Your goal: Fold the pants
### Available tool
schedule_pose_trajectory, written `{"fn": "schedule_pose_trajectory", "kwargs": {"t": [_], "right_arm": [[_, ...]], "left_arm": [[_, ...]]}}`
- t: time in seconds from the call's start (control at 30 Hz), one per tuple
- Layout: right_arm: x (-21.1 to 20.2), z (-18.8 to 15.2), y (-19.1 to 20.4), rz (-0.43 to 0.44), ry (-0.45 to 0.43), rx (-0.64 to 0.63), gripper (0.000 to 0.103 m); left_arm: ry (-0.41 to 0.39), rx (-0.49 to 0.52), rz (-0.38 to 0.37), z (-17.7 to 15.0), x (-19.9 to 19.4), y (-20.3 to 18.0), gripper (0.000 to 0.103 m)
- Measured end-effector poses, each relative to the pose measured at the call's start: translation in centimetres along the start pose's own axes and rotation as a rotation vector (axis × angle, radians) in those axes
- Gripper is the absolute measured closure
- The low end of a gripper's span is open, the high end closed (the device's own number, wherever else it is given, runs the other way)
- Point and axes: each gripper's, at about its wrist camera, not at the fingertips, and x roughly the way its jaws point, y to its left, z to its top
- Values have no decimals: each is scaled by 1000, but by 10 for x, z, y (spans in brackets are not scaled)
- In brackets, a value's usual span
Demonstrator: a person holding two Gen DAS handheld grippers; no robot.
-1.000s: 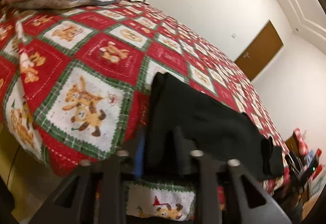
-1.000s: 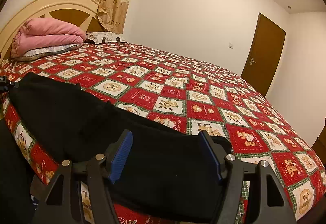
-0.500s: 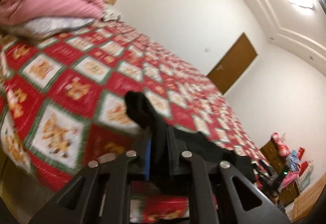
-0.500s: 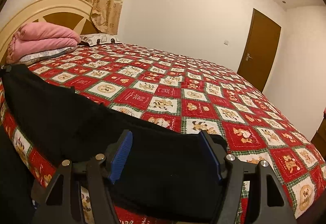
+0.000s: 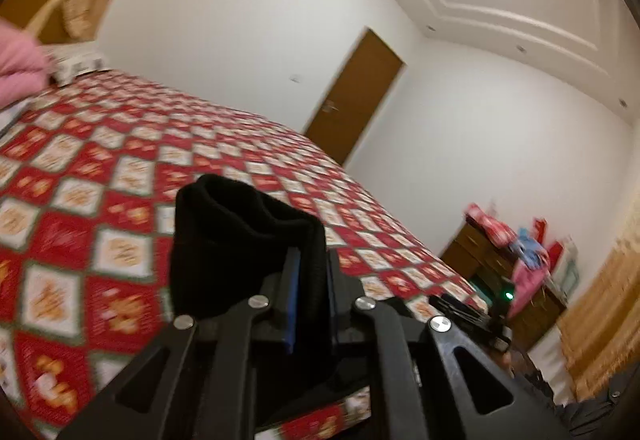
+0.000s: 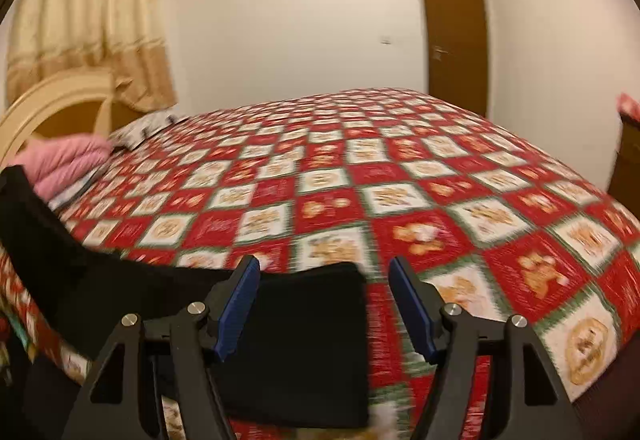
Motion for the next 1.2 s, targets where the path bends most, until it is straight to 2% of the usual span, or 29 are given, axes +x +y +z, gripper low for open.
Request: {"fn": "schedule_pose_trajectory", "kwargs": {"t": [0.13, 0.23, 0.4, 0.67, 0.9, 1.03, 1.13, 1.2], "right_arm": [[3, 4, -31, -13, 8, 118, 35], [2, 3, -44, -36, -1, 159, 35], [9, -1, -51, -38, 20, 185, 35], [16, -5, -61, -54, 35, 218, 35], [20, -7, -69, -65, 48, 249, 35], [21, -8, -68, -64, 53, 245, 35], [21, -8, -69, -69, 53, 249, 35], [21, -8, -72, -76, 49, 255, 35]], "left_arm": [[63, 63, -61, 3, 36, -39, 91], [118, 116, -102, 2, 66, -70, 91], [209, 183, -156, -7, 107, -110, 91], [372, 244, -222, -43, 162, -156, 91], [498, 260, -234, -79, 208, -172, 92], [581, 275, -190, -105, 231, -174, 92], [593, 262, -164, -115, 237, -171, 89], [590, 240, -213, -117, 237, -175, 88]]}}
